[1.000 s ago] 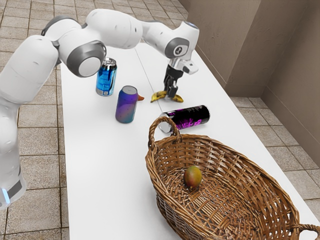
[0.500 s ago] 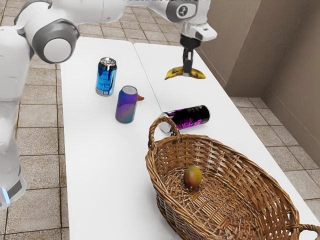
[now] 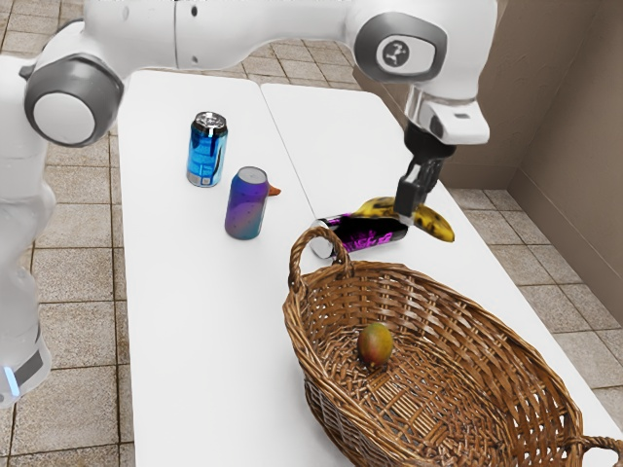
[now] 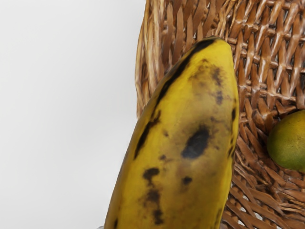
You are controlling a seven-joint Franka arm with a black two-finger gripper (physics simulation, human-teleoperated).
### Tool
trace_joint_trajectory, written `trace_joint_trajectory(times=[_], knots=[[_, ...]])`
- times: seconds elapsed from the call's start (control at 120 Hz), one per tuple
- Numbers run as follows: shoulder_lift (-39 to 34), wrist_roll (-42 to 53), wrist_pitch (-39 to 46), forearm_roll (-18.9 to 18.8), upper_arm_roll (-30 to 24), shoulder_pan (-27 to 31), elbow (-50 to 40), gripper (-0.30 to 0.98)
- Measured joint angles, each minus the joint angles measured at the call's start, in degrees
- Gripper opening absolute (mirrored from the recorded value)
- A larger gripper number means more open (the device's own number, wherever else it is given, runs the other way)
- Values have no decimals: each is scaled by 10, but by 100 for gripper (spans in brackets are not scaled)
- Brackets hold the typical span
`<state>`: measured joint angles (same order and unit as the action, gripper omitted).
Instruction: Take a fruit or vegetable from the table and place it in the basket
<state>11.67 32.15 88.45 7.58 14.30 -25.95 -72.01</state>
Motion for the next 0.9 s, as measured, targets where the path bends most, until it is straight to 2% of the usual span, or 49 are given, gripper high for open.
trace_joint_trajectory(times=[0.283, 0.433, 0.533, 0.617, 0.733, 0.9], knots=[[19, -20, -3, 0, -3, -57, -1, 18], [30, -28, -3, -1, -2, -58, -1, 18], [40, -31, -4, -12, -2, -59, -1, 42], [42, -33, -4, -18, -2, -56, -1, 54], [39, -33, -7, -23, 6, -46, -1, 62], [17, -26, -54, -29, 8, 61, 124, 67]])
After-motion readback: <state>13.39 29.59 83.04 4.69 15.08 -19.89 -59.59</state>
